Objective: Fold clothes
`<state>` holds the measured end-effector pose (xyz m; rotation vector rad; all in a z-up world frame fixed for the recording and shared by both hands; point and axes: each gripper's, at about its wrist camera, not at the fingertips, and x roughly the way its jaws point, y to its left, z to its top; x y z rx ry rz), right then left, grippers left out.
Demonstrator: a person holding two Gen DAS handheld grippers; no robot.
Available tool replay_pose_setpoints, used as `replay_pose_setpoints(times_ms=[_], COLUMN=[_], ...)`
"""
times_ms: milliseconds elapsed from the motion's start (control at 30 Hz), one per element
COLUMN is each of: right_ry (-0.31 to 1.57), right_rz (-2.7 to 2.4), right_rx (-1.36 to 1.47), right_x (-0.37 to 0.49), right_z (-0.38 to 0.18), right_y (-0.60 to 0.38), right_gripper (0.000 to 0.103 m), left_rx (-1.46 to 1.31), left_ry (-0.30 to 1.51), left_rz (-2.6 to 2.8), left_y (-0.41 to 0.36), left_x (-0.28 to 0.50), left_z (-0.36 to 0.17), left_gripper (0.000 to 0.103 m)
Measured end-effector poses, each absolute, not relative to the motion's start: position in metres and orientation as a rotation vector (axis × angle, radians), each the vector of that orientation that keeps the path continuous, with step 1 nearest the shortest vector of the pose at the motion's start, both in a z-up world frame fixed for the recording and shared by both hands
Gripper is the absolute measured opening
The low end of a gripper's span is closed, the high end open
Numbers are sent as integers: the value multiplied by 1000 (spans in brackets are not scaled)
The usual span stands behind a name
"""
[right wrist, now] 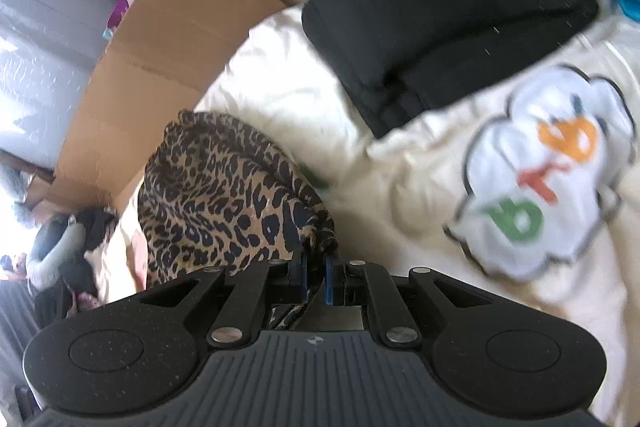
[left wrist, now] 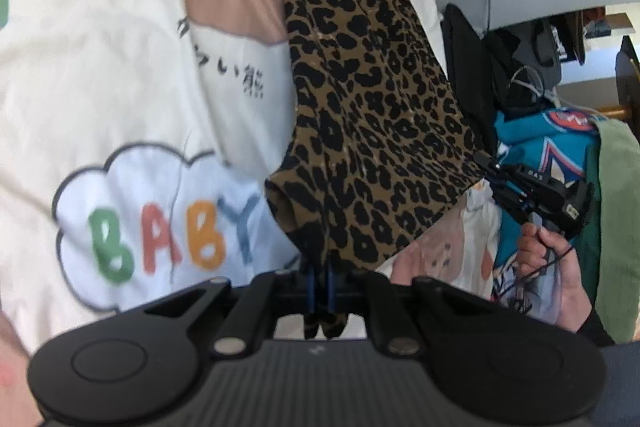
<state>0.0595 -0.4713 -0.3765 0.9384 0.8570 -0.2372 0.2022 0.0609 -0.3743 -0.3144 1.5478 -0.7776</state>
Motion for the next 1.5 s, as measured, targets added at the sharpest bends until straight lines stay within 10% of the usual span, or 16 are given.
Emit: replay_pose_setpoints(times_ms=[933, 1067, 1500], right_ry=[1118, 1133, 1011], right_rz=[-257, -286, -196], right_rx=[892, 839, 708], right_x=[-42, -45, -14], right_z=[-377, -366, -326], right_y=[-449, -456, -464], right_gripper=[8, 22, 23], left_rx=[-106, -40, 13], left_ry=[1766, 1740, 1585], left_rz=[-926, -930, -924], left_y=[34, 38, -5], left_x=[146, 153, 215], left_z=[-388, -376, -333], left_gripper=[12, 16, 15])
